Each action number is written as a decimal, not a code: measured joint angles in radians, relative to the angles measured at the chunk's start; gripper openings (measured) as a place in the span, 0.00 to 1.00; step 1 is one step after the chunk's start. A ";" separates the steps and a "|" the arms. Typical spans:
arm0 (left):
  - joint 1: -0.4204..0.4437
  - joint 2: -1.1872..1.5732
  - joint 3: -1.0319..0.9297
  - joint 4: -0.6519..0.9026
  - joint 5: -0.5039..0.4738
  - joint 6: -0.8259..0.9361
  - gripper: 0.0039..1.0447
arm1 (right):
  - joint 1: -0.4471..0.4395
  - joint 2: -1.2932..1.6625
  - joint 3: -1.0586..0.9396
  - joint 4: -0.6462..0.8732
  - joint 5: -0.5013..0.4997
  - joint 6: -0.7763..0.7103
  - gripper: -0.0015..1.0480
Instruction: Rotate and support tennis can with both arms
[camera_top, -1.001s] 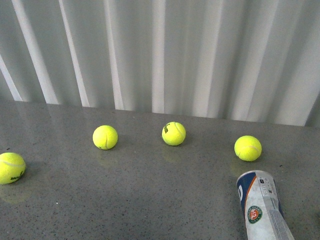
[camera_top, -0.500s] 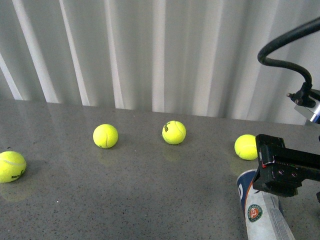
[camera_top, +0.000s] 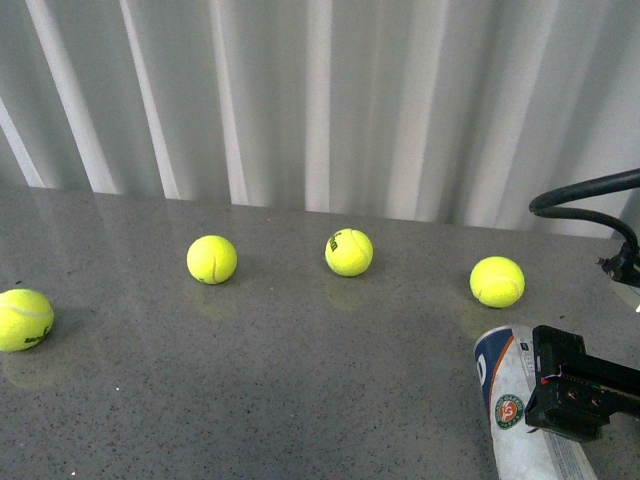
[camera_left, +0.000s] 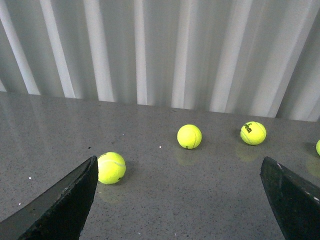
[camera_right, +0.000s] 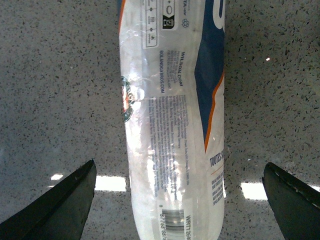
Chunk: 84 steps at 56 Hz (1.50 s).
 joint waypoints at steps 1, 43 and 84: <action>0.000 0.000 0.000 0.000 0.000 0.000 0.94 | -0.002 0.007 0.000 0.006 0.000 0.000 0.93; 0.000 0.000 0.000 0.000 0.000 0.000 0.94 | -0.013 0.214 0.041 0.155 0.029 -0.059 0.93; 0.000 0.000 0.000 0.000 0.000 0.000 0.94 | -0.002 0.248 0.003 0.220 0.116 -0.098 0.63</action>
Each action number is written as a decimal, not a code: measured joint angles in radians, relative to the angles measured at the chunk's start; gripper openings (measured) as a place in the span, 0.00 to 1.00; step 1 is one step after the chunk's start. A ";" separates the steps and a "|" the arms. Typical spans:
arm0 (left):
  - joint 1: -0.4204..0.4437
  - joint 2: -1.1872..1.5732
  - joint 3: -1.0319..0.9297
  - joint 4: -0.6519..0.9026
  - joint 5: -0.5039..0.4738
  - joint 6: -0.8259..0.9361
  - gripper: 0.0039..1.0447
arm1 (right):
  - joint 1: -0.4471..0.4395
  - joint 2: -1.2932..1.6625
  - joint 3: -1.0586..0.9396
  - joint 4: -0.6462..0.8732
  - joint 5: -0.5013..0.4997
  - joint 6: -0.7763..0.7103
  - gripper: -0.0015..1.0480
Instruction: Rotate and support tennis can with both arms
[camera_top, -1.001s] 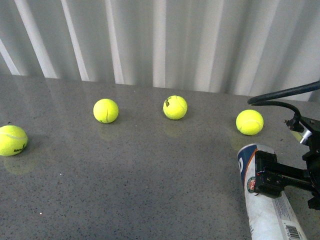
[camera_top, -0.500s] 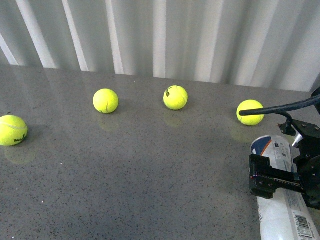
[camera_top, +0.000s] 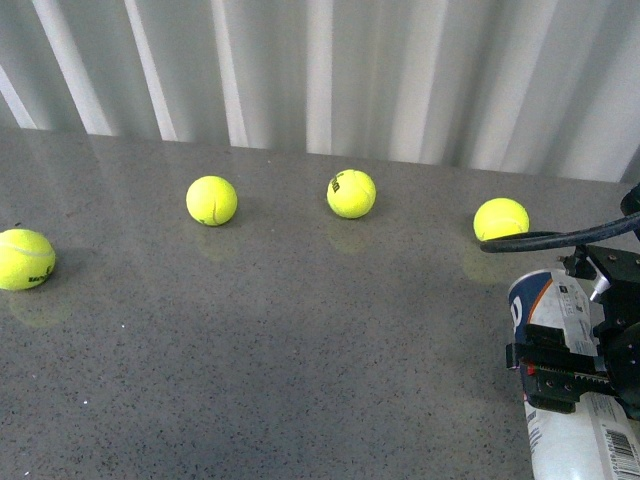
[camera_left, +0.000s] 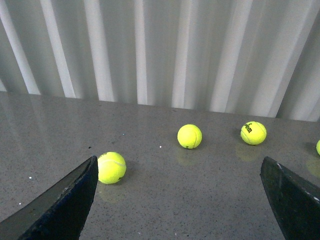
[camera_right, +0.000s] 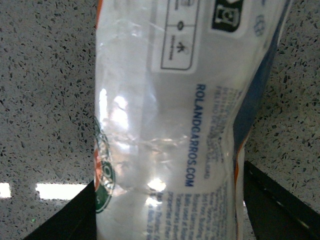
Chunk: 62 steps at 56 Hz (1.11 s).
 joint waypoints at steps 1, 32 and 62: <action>0.000 0.000 0.000 0.000 0.000 0.000 0.94 | 0.000 0.000 0.000 0.000 0.000 0.000 0.62; 0.000 0.000 0.000 0.000 0.000 0.000 0.94 | 0.021 -0.043 -0.001 -0.005 0.019 -0.018 0.23; 0.000 0.000 0.000 0.000 0.000 0.000 0.94 | 0.075 -0.100 0.005 -0.004 0.045 -0.040 0.12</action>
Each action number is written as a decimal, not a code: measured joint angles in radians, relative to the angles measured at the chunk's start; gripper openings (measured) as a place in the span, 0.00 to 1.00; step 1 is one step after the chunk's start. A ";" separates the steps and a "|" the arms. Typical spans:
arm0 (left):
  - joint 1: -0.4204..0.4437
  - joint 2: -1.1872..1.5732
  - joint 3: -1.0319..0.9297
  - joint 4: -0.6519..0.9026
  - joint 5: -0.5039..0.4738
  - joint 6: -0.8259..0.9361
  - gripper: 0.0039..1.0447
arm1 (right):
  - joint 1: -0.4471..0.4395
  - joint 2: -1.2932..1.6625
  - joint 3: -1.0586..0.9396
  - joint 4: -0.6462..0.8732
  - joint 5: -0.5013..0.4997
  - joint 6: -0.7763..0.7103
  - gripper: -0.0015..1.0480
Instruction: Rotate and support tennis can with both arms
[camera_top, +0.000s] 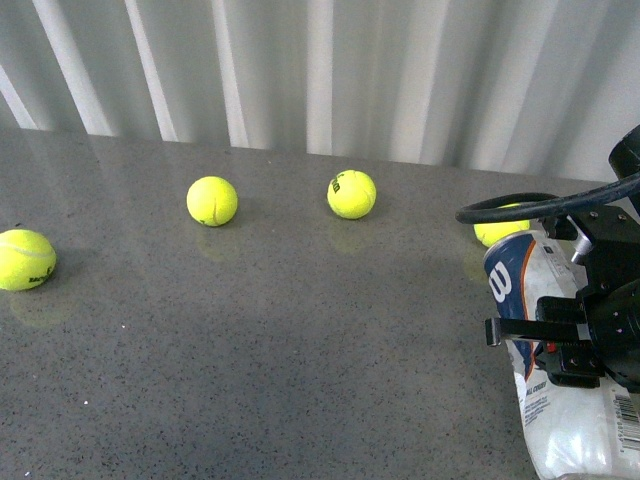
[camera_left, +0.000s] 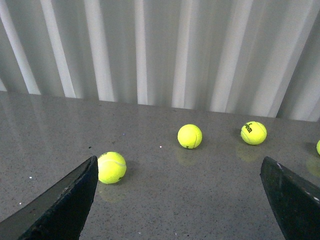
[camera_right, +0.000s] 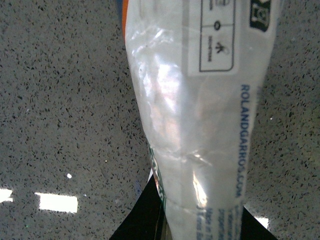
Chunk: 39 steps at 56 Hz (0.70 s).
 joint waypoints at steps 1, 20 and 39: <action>0.000 0.000 0.000 0.000 0.000 0.000 0.94 | 0.002 -0.003 0.000 0.006 0.003 -0.005 0.12; 0.000 0.000 0.000 0.000 0.000 0.000 0.94 | 0.047 -0.106 -0.006 0.089 0.161 -0.231 0.12; 0.000 0.000 0.000 0.000 0.000 0.000 0.94 | 0.096 -0.185 -0.199 0.520 0.175 -1.165 0.12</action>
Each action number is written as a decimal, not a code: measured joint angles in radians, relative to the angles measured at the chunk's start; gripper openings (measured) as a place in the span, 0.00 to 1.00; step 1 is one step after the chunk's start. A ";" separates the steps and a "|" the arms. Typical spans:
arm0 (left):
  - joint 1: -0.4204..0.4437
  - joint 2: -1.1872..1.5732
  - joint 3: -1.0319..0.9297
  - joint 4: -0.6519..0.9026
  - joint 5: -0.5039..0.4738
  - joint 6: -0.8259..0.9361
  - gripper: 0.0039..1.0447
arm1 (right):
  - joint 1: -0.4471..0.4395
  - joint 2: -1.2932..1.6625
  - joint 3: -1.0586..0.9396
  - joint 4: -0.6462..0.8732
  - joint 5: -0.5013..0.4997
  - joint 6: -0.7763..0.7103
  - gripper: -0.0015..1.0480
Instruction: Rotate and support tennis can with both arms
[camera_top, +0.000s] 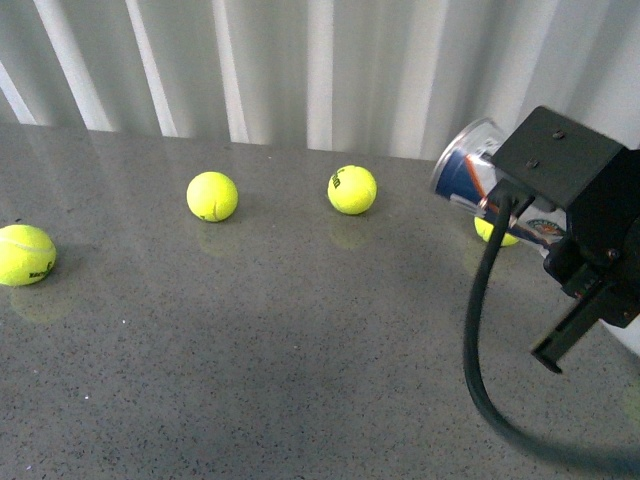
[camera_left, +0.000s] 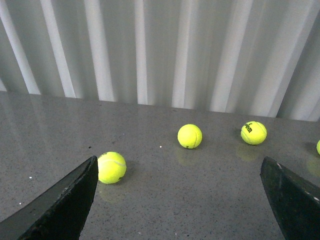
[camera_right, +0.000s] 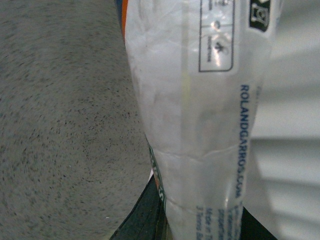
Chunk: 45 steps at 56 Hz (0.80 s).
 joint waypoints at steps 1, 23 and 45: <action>0.000 0.000 0.000 0.000 0.000 0.000 0.94 | 0.001 -0.005 -0.005 0.005 -0.012 -0.034 0.12; 0.000 0.000 0.000 0.000 0.000 0.000 0.94 | 0.109 0.069 0.014 0.066 -0.191 -0.478 0.12; 0.000 0.000 0.000 0.000 0.000 0.000 0.94 | 0.165 0.379 0.272 0.042 -0.171 -0.371 0.11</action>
